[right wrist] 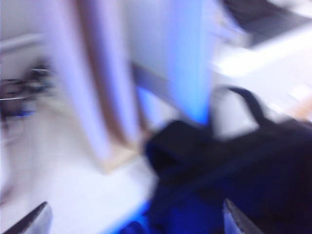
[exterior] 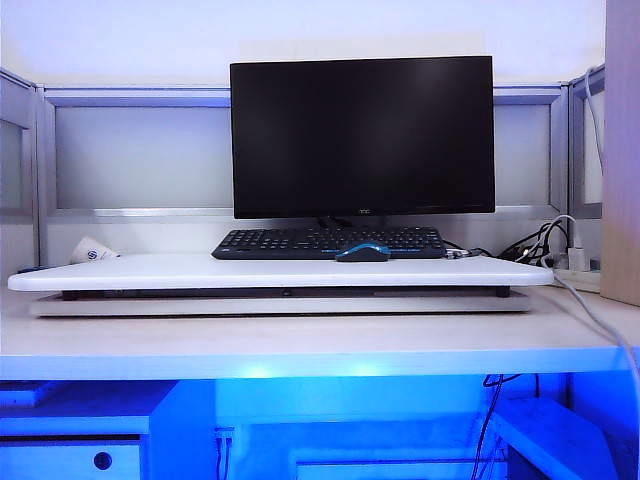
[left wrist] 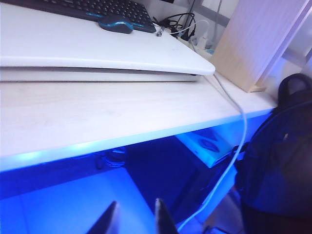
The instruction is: Grab the backpack from the chair and place it on the desk.
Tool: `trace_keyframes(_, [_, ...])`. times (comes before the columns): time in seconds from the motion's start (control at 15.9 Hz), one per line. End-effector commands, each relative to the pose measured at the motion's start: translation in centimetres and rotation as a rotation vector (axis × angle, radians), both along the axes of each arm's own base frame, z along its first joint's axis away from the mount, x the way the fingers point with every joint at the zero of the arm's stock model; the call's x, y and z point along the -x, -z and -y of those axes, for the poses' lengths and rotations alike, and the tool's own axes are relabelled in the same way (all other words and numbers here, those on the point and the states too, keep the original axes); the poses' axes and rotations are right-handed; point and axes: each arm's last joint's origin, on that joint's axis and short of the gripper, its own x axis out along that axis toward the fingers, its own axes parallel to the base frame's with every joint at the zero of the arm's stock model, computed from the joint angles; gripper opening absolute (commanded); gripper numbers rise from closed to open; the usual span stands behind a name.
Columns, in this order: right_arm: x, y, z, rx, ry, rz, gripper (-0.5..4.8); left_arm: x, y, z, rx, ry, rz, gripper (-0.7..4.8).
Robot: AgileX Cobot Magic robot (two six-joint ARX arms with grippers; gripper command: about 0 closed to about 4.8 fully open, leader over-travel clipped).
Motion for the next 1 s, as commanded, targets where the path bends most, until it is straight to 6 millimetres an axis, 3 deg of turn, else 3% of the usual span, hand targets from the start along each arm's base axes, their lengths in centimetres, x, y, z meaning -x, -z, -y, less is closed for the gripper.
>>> trace_keyframes(0.06, [-0.2, 0.9, 2.1, -0.131, 0.022, -0.006, 4.79, 0.1, 0.2, 0.0, 0.014, 0.014, -0.036, 1.03])
trace_keyframes(0.25, [-1.1, 2.1, 4.3, -0.181, 0.081, -0.058, 4.79, 0.1, 0.2, 0.0, 0.013, 0.013, -0.035, 1.03])
trace_keyframes(0.5, [-5.0, 4.9, 6.6, -0.244, 0.072, -0.102, 4.79, 0.1, 0.2, 0.0, 0.013, 0.013, -0.036, 1.03])
trace_keyframes(1.0, [-10.5, 10.7, 8.7, -0.301, 0.02, -0.127, 4.79, 0.1, 0.2, 0.0, 0.013, 0.01, -0.036, 1.02])
